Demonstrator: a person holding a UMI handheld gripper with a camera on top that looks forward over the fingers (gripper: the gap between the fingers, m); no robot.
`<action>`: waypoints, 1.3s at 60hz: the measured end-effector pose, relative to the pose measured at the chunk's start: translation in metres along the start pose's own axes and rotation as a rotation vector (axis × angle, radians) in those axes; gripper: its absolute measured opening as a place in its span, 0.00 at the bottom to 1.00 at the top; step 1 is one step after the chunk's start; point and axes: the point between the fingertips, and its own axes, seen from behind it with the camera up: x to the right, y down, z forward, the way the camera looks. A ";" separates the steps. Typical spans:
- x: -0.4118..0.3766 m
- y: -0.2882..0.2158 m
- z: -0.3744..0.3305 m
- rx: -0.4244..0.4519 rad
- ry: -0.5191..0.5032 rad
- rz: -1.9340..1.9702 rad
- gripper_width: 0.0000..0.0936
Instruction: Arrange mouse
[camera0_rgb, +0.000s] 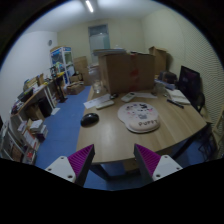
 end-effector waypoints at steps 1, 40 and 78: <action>-0.002 0.001 0.001 -0.002 -0.014 0.001 0.87; -0.134 -0.016 0.231 -0.039 -0.108 -0.099 0.86; -0.141 -0.063 0.299 -0.041 -0.009 -0.091 0.86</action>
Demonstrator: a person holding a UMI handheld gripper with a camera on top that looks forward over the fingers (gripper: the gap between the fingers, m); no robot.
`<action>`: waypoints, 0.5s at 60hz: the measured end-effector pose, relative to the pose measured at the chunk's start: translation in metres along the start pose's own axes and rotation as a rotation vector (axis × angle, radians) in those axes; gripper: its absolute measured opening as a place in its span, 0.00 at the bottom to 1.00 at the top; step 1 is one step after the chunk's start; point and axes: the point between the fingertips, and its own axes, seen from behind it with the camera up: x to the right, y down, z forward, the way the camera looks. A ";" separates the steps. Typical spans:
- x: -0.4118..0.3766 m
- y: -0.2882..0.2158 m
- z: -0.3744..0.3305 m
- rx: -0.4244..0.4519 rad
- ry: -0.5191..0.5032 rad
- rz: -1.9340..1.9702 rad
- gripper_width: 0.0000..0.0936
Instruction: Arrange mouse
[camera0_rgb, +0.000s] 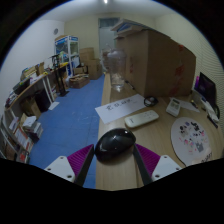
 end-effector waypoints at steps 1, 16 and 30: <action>0.000 0.000 0.000 -0.003 -0.007 -0.002 0.86; -0.001 -0.002 0.000 -0.038 -0.026 0.045 0.89; 0.004 -0.018 0.023 -0.031 0.069 0.069 0.87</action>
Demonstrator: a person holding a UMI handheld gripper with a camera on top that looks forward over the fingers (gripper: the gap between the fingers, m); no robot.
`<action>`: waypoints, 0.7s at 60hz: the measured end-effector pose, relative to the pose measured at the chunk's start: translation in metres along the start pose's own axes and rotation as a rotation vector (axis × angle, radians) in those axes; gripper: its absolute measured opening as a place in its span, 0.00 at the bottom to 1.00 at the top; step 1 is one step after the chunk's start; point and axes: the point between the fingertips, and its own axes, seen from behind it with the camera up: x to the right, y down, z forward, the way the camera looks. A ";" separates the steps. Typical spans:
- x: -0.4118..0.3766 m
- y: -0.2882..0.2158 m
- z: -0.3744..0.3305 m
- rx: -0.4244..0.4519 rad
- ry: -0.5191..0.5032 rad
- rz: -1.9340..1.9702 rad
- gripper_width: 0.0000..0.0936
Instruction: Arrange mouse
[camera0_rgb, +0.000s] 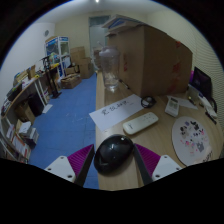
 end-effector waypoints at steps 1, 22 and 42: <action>0.000 -0.001 0.001 0.001 0.003 0.000 0.86; 0.005 0.001 -0.002 -0.021 -0.050 0.002 0.77; 0.010 0.011 -0.012 -0.029 -0.091 -0.016 0.62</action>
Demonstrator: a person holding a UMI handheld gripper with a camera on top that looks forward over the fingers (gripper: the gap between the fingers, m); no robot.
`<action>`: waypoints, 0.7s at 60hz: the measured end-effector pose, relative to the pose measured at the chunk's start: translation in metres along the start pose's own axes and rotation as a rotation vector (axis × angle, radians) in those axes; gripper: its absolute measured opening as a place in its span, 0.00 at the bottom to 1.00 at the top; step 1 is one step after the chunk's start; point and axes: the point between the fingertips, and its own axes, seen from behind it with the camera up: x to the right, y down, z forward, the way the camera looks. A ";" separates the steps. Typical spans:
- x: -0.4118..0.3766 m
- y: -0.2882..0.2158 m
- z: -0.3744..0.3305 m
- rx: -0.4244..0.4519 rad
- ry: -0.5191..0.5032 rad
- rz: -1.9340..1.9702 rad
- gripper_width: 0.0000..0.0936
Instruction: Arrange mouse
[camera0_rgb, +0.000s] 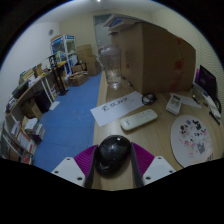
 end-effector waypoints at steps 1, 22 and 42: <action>0.000 0.000 0.000 0.001 -0.004 0.004 0.62; 0.006 0.007 -0.011 0.018 -0.061 -0.043 0.51; 0.029 -0.040 -0.081 0.143 -0.148 -0.112 0.51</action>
